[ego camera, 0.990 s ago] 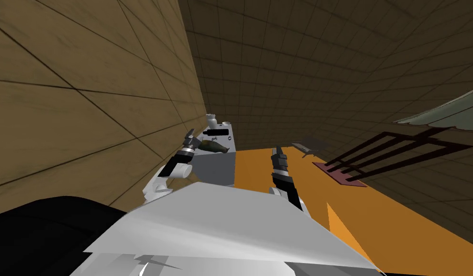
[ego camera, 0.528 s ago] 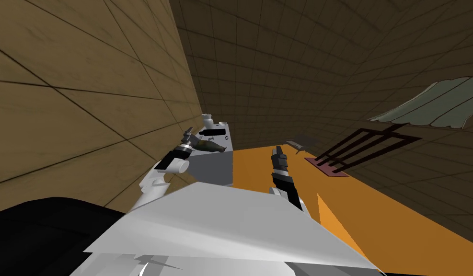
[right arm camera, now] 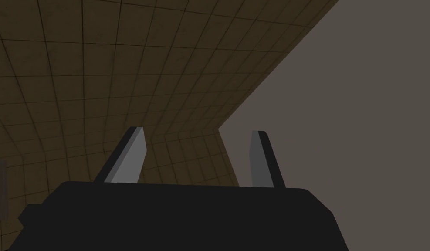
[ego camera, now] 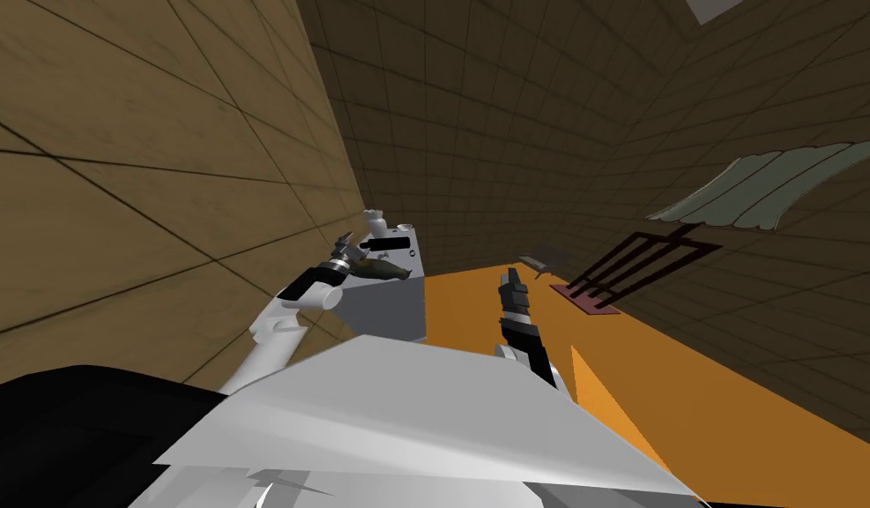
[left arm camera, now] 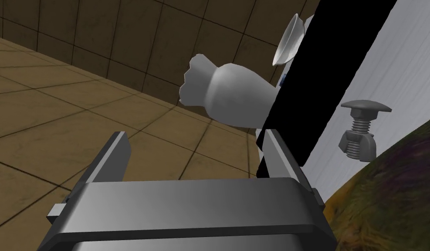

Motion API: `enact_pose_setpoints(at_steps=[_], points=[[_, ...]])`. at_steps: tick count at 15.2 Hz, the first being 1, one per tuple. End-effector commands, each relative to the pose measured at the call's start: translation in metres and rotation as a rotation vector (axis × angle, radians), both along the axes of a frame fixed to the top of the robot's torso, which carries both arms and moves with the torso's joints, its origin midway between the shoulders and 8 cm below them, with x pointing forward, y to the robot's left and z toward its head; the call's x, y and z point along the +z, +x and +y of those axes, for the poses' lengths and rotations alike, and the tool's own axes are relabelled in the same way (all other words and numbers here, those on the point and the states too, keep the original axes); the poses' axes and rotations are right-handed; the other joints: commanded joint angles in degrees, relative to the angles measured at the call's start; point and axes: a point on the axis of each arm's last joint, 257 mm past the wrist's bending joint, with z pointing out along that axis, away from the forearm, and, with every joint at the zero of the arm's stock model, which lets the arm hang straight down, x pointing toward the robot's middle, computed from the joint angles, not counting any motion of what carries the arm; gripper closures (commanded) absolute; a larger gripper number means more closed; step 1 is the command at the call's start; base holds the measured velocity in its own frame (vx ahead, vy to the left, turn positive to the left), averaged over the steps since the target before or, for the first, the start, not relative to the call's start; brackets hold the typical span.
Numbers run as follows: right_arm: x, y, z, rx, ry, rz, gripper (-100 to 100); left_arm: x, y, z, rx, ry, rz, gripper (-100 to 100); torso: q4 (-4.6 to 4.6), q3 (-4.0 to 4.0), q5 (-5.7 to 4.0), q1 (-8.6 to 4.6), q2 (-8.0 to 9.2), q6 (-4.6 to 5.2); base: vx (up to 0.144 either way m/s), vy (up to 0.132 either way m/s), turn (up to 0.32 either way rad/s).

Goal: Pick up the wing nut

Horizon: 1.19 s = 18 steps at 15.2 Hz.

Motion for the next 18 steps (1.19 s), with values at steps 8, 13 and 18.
enact_pose_setpoints(at_steps=[8,13,18], points=[[0.0,0.0,0.0,0.0,0.0,0.0,0,-0.009,0.018,0.026,0.001,-0.111,0.117,-100,0.0,-0.01,0.01,0.02,-0.02,0.0,-0.015,-0.007,-0.11],[0.0,0.0,0.0,0.0,0.0,0.0,0,-0.014,0.023,0.035,0.005,-0.15,0.163,-100,-0.01,-0.03,0.01,0.03,-0.04,-0.02,-0.005,-0.003,-0.063],[0.0,0.0,0.0,0.0,0.0,0.0,0,-0.018,0.031,0.052,0.015,-0.221,0.238,-100,-0.01,-0.03,0.01,0.04,-0.05,0.0,-0.006,-0.002,-0.116]])
